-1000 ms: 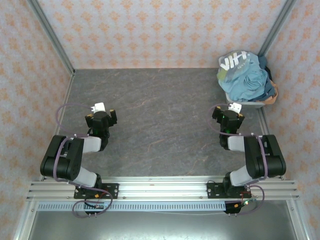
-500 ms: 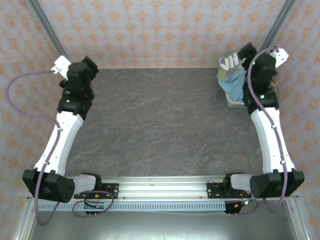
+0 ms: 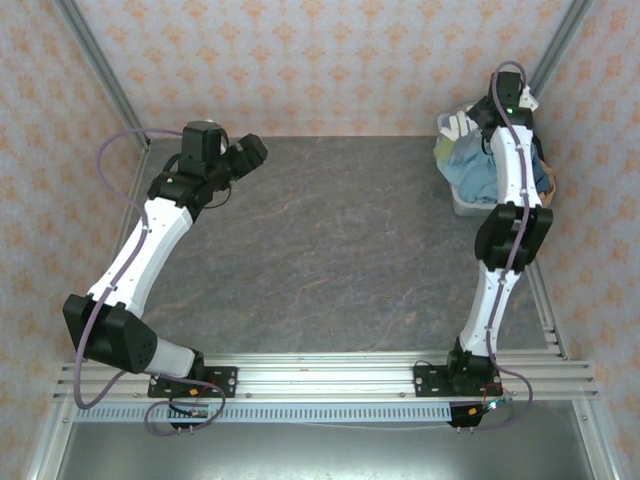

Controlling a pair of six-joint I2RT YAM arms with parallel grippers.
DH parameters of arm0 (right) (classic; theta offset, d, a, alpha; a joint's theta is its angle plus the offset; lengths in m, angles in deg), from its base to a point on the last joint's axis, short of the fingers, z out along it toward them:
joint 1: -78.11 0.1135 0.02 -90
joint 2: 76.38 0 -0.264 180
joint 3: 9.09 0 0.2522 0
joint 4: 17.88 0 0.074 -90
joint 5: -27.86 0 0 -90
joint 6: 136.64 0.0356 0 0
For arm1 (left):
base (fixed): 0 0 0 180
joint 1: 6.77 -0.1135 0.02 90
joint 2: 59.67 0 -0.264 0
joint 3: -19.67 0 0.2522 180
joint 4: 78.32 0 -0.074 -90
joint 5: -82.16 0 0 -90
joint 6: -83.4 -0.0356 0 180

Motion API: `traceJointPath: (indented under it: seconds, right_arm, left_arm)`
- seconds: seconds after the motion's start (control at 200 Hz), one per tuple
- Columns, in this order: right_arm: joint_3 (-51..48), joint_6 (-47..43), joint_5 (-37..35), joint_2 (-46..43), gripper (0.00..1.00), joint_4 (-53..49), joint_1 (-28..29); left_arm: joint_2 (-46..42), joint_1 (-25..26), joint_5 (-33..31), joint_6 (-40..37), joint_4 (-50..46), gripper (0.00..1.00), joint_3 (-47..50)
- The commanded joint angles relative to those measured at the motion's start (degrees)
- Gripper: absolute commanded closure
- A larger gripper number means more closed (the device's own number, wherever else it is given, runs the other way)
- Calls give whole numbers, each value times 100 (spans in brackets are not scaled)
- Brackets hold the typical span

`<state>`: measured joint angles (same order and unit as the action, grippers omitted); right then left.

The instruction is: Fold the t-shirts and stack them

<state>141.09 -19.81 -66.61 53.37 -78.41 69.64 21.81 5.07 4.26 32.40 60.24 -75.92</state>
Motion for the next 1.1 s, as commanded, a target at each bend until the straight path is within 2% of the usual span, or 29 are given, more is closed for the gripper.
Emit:
traceJointPath:
  seconds: [0.0, 0.12, 0.32, 0.375, 0.405, 0.505, 0.711, 0.806, 0.956, 1.091]
  right_arm:
    - [835, -77, 314, 596, 4, -659, -31]
    - [1175, 0, 389, 1003, 18, -698, -74]
    - [747, 263, 213, 838, 48, -386, -71]
    - [737, 294, 183, 817, 53, -406, -69]
    - [728, 314, 171, 793, 59, -417, -69]
    - [619, 315, 63, 581, 100, -397, -59]
    - [-309, -82, -554, -706, 100, 406, 317]
    - [-425, -131, -772, -1280, 100, 576, 544]
    - [-262, -285, -848, -1984, 100, 829, 931]
    - [586, -727, -940, -2140, 100, 633, 1565]
  left_arm:
    - [-258, 72, 381, -52, -193, 10, 4]
    - [-365, 76, 358, -41, -326, 12, 140]
    - [-391, 81, 273, -186, -563, 14, 114]
    - [-356, 78, 288, -200, -580, 15, 97]
    - [-339, 76, 307, -200, -580, 15, 87]
    - [-271, 81, 328, -197, -556, 17, 63]
    - [-168, 75, 312, -209, -545, 22, -9]
    - [-158, 74, 241, -183, -563, 23, 8]
    - [-132, 73, 66, -108, -653, 24, 26]
    - [-140, 79, -145, -55, -789, 25, 35]
